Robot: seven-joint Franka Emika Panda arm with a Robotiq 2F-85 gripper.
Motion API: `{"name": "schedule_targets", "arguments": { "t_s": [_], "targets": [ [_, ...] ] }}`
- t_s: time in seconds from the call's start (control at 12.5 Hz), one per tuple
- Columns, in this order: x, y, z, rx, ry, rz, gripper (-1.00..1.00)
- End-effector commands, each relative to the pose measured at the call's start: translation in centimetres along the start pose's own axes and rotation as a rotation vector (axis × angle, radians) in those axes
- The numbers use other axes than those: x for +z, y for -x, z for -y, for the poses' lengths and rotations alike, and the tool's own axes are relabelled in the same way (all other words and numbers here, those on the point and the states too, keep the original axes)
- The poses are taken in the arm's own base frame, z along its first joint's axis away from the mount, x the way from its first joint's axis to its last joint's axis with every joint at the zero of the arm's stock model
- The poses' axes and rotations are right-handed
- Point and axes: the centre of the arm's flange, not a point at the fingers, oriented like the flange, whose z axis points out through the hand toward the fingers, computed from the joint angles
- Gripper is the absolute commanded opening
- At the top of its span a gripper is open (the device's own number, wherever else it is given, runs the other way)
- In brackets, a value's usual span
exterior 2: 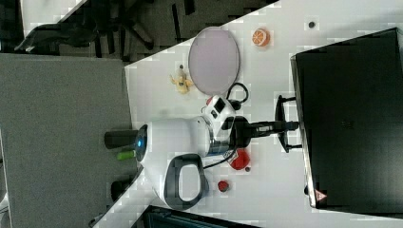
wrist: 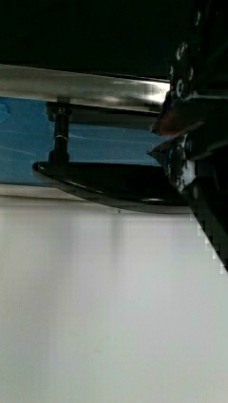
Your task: Flap open oven.
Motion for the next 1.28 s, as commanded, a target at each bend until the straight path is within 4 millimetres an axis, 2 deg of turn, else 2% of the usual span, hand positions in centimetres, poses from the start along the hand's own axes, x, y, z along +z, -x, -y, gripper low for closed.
{"name": "schedule_targets", "arguments": {
  "t_s": [0.08,0.4,0.72,0.96,1.28],
  "targets": [
    [-0.1,-1.8,7.4,0.049,0.042,0.015,-0.65],
    [0.9,-2.5,13.0,0.056,0.187,0.053,-0.65],
    [2.8,-2.7,18.1,0.045,0.334,0.072,-0.65],
    [5.1,-2.8,21.4,0.083,0.373,0.071,-0.65],
    [8.8,-3.0,25.2,-0.016,0.434,0.081,-0.65]
  ]
}}
